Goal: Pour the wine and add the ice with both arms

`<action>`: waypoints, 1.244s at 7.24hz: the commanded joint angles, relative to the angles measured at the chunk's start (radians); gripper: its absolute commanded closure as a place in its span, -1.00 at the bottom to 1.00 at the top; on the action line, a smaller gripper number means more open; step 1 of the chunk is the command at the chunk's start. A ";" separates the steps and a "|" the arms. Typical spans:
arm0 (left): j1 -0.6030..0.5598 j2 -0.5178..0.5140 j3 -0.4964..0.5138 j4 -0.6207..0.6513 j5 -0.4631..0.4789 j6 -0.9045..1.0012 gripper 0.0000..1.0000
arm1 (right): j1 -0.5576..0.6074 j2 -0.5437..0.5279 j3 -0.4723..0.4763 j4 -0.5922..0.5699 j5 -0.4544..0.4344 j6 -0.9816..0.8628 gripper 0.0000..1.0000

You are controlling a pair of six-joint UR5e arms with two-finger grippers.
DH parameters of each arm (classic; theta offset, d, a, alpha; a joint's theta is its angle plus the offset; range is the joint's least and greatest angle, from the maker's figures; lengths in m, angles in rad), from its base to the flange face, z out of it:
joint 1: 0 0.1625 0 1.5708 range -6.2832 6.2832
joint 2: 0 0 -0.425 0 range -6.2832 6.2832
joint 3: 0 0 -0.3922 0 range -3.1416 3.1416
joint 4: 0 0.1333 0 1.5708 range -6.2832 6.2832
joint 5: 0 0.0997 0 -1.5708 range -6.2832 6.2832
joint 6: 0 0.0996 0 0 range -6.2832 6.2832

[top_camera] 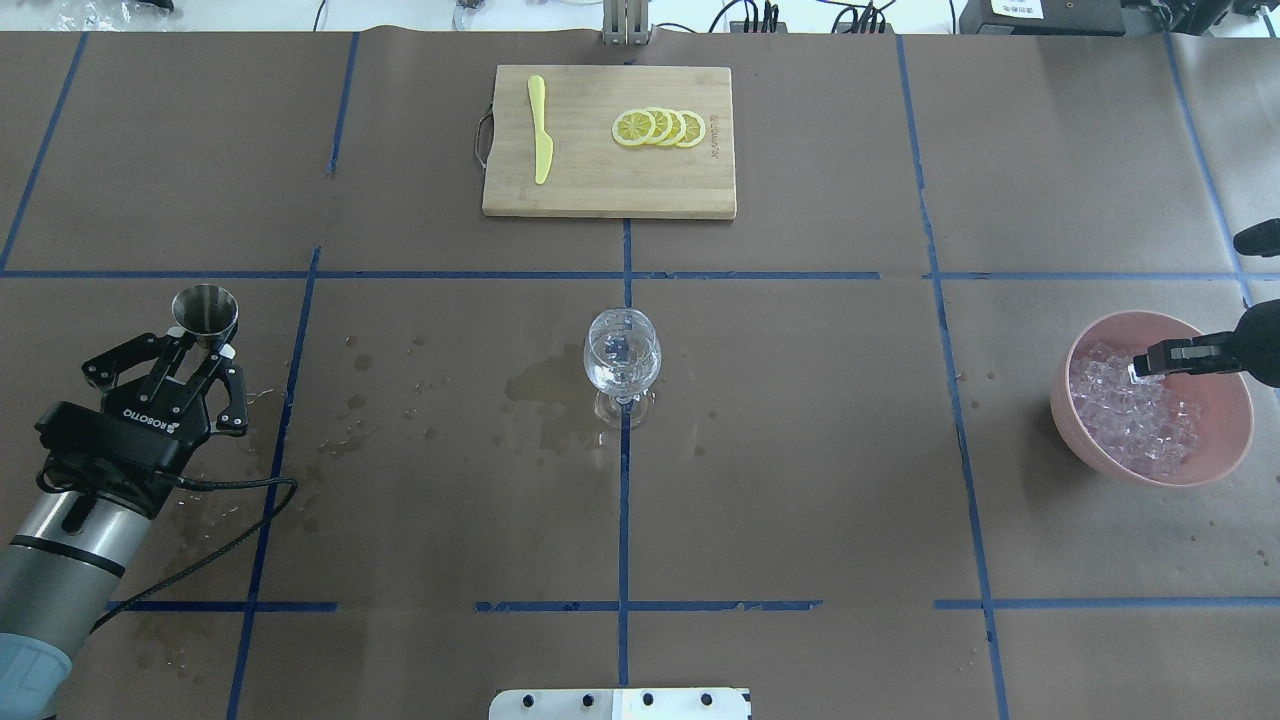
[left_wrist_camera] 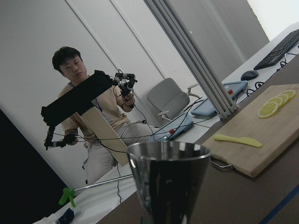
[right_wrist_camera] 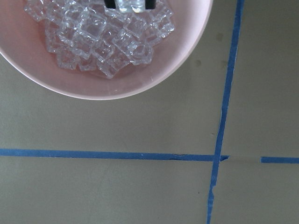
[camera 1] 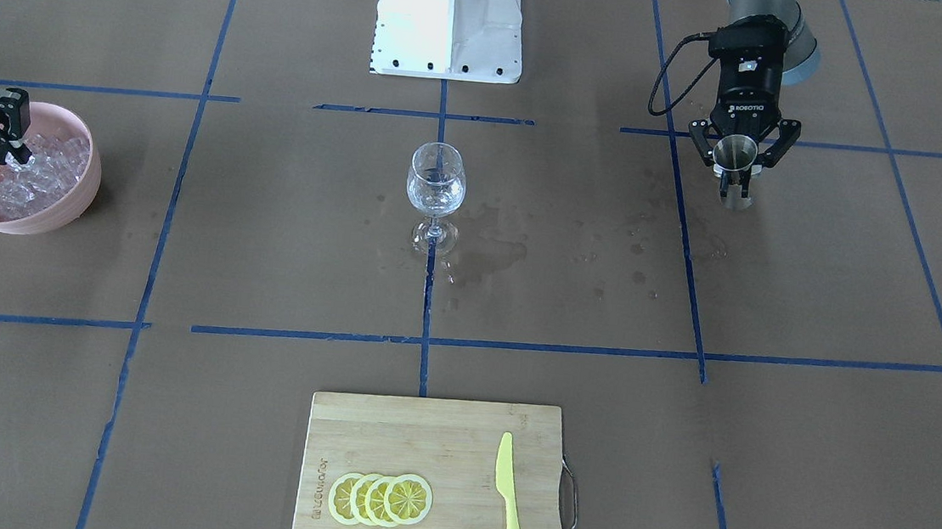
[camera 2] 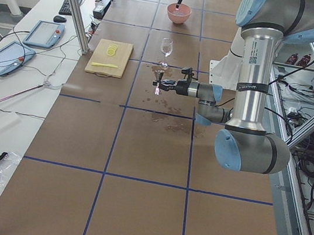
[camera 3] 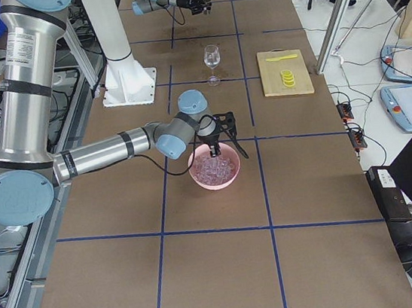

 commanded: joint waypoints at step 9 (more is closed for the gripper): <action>0.052 -0.023 0.206 0.020 0.112 -0.630 1.00 | 0.081 0.001 0.145 0.005 0.056 0.075 1.00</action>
